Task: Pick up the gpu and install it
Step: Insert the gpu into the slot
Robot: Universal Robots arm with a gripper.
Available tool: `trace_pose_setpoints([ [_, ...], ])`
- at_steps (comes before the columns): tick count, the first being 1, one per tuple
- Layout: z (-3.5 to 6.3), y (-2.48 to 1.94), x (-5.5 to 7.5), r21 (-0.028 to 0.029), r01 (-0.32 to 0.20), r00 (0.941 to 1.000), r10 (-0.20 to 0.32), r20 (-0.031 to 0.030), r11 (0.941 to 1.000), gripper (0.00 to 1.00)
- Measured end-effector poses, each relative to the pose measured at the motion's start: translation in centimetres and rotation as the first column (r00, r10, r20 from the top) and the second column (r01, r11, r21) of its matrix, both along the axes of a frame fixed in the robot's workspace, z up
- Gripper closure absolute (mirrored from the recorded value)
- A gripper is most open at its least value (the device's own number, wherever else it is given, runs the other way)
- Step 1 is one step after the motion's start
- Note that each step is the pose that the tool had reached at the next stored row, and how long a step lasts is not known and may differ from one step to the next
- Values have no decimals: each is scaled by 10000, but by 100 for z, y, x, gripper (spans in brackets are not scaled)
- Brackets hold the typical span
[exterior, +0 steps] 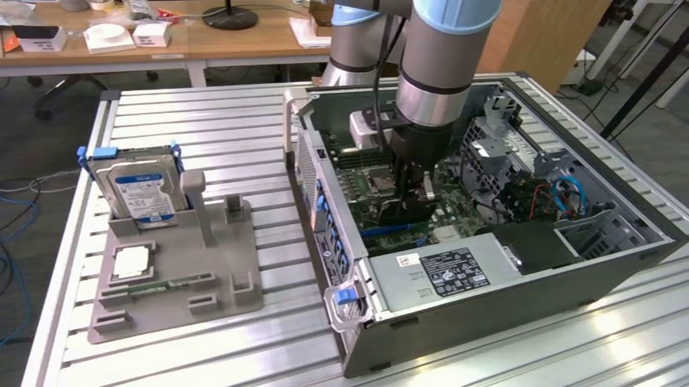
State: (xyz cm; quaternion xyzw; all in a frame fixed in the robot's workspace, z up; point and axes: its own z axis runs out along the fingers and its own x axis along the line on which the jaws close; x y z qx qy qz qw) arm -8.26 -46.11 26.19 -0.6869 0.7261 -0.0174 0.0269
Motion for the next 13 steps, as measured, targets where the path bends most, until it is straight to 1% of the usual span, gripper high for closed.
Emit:
trace_pose_setpoints([
  [13,-57,0,-1,4,1,10000,-1,1,10000,74],
])
